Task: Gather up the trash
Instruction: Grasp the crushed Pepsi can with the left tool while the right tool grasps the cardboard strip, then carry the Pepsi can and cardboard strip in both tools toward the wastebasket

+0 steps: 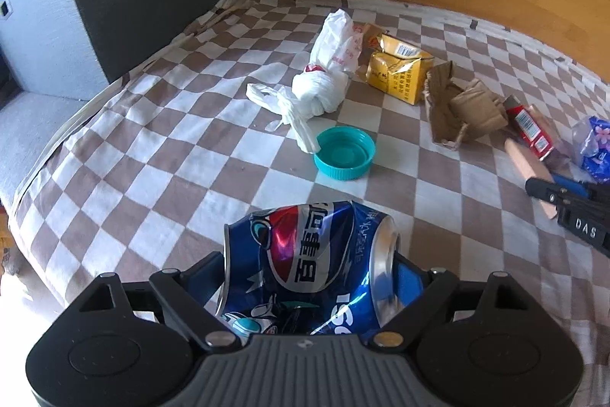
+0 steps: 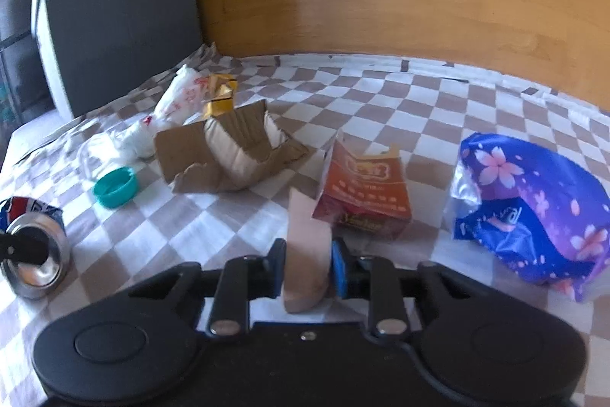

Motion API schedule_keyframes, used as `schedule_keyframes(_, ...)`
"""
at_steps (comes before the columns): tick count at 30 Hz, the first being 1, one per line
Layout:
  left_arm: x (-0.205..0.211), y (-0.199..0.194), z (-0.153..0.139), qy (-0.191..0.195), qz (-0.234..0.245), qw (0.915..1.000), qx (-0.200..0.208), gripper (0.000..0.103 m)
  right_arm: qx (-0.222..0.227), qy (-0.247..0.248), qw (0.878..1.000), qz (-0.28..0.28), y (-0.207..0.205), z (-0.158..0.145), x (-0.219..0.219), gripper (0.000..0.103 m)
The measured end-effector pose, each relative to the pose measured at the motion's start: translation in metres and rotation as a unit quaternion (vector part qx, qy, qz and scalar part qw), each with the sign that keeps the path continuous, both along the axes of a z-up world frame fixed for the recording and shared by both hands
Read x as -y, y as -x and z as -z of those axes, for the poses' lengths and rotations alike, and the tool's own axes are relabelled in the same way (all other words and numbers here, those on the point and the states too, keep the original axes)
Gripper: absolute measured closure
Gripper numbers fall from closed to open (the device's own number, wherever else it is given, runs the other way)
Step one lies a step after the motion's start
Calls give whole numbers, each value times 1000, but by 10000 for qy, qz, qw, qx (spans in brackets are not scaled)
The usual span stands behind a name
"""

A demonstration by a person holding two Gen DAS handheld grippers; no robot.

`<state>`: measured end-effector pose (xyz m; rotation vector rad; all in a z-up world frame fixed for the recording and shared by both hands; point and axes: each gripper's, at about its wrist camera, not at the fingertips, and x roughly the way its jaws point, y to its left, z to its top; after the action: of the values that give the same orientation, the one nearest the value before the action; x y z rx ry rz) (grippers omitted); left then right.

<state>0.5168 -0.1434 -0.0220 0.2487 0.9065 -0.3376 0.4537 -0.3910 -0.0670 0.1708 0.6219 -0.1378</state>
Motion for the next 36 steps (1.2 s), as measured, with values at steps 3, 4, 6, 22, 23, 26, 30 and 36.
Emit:
schedule_keyframes(3, -1, 14, -1, 173, -159, 9996, 149, 14, -11, 16, 9999, -108, 10, -2, -2, 77)
schedule_keyframes(4, -1, 19, -2, 250, -217, 9992, 207, 14, -5, -13, 9999, -113, 14, -2, -3, 78)
schedule_keyframes(6, -1, 30, -5, 381, -315, 9982, 338, 14, 13, -111, 9999, -114, 22, -4, -4, 78)
schedule_keyframes(22, -4, 116, -20, 617, -672, 9876, 1279, 15, 379, -206, 9986, -315, 91, -34, -32, 78)
schedule_keyframes(23, -4, 121, -21, 570, -671, 9867, 1369, 15, 390, -221, 9985, -317, 94, -36, -33, 78)
schedule_keyframes(26, -6, 134, -24, 481, -678, 9842, 1566, 15, 425, -240, 9982, -344, 103, -39, -38, 78)
schedule_keyframes(30, -8, 148, -28, 408, -729, 9811, 1748, 15, 474, -286, 9978, -360, 114, -44, -44, 78)
schedule_keyframes(36, -11, 169, -31, 365, -730, 9773, 1953, 15, 538, -294, 9971, -443, 130, -52, -53, 78)
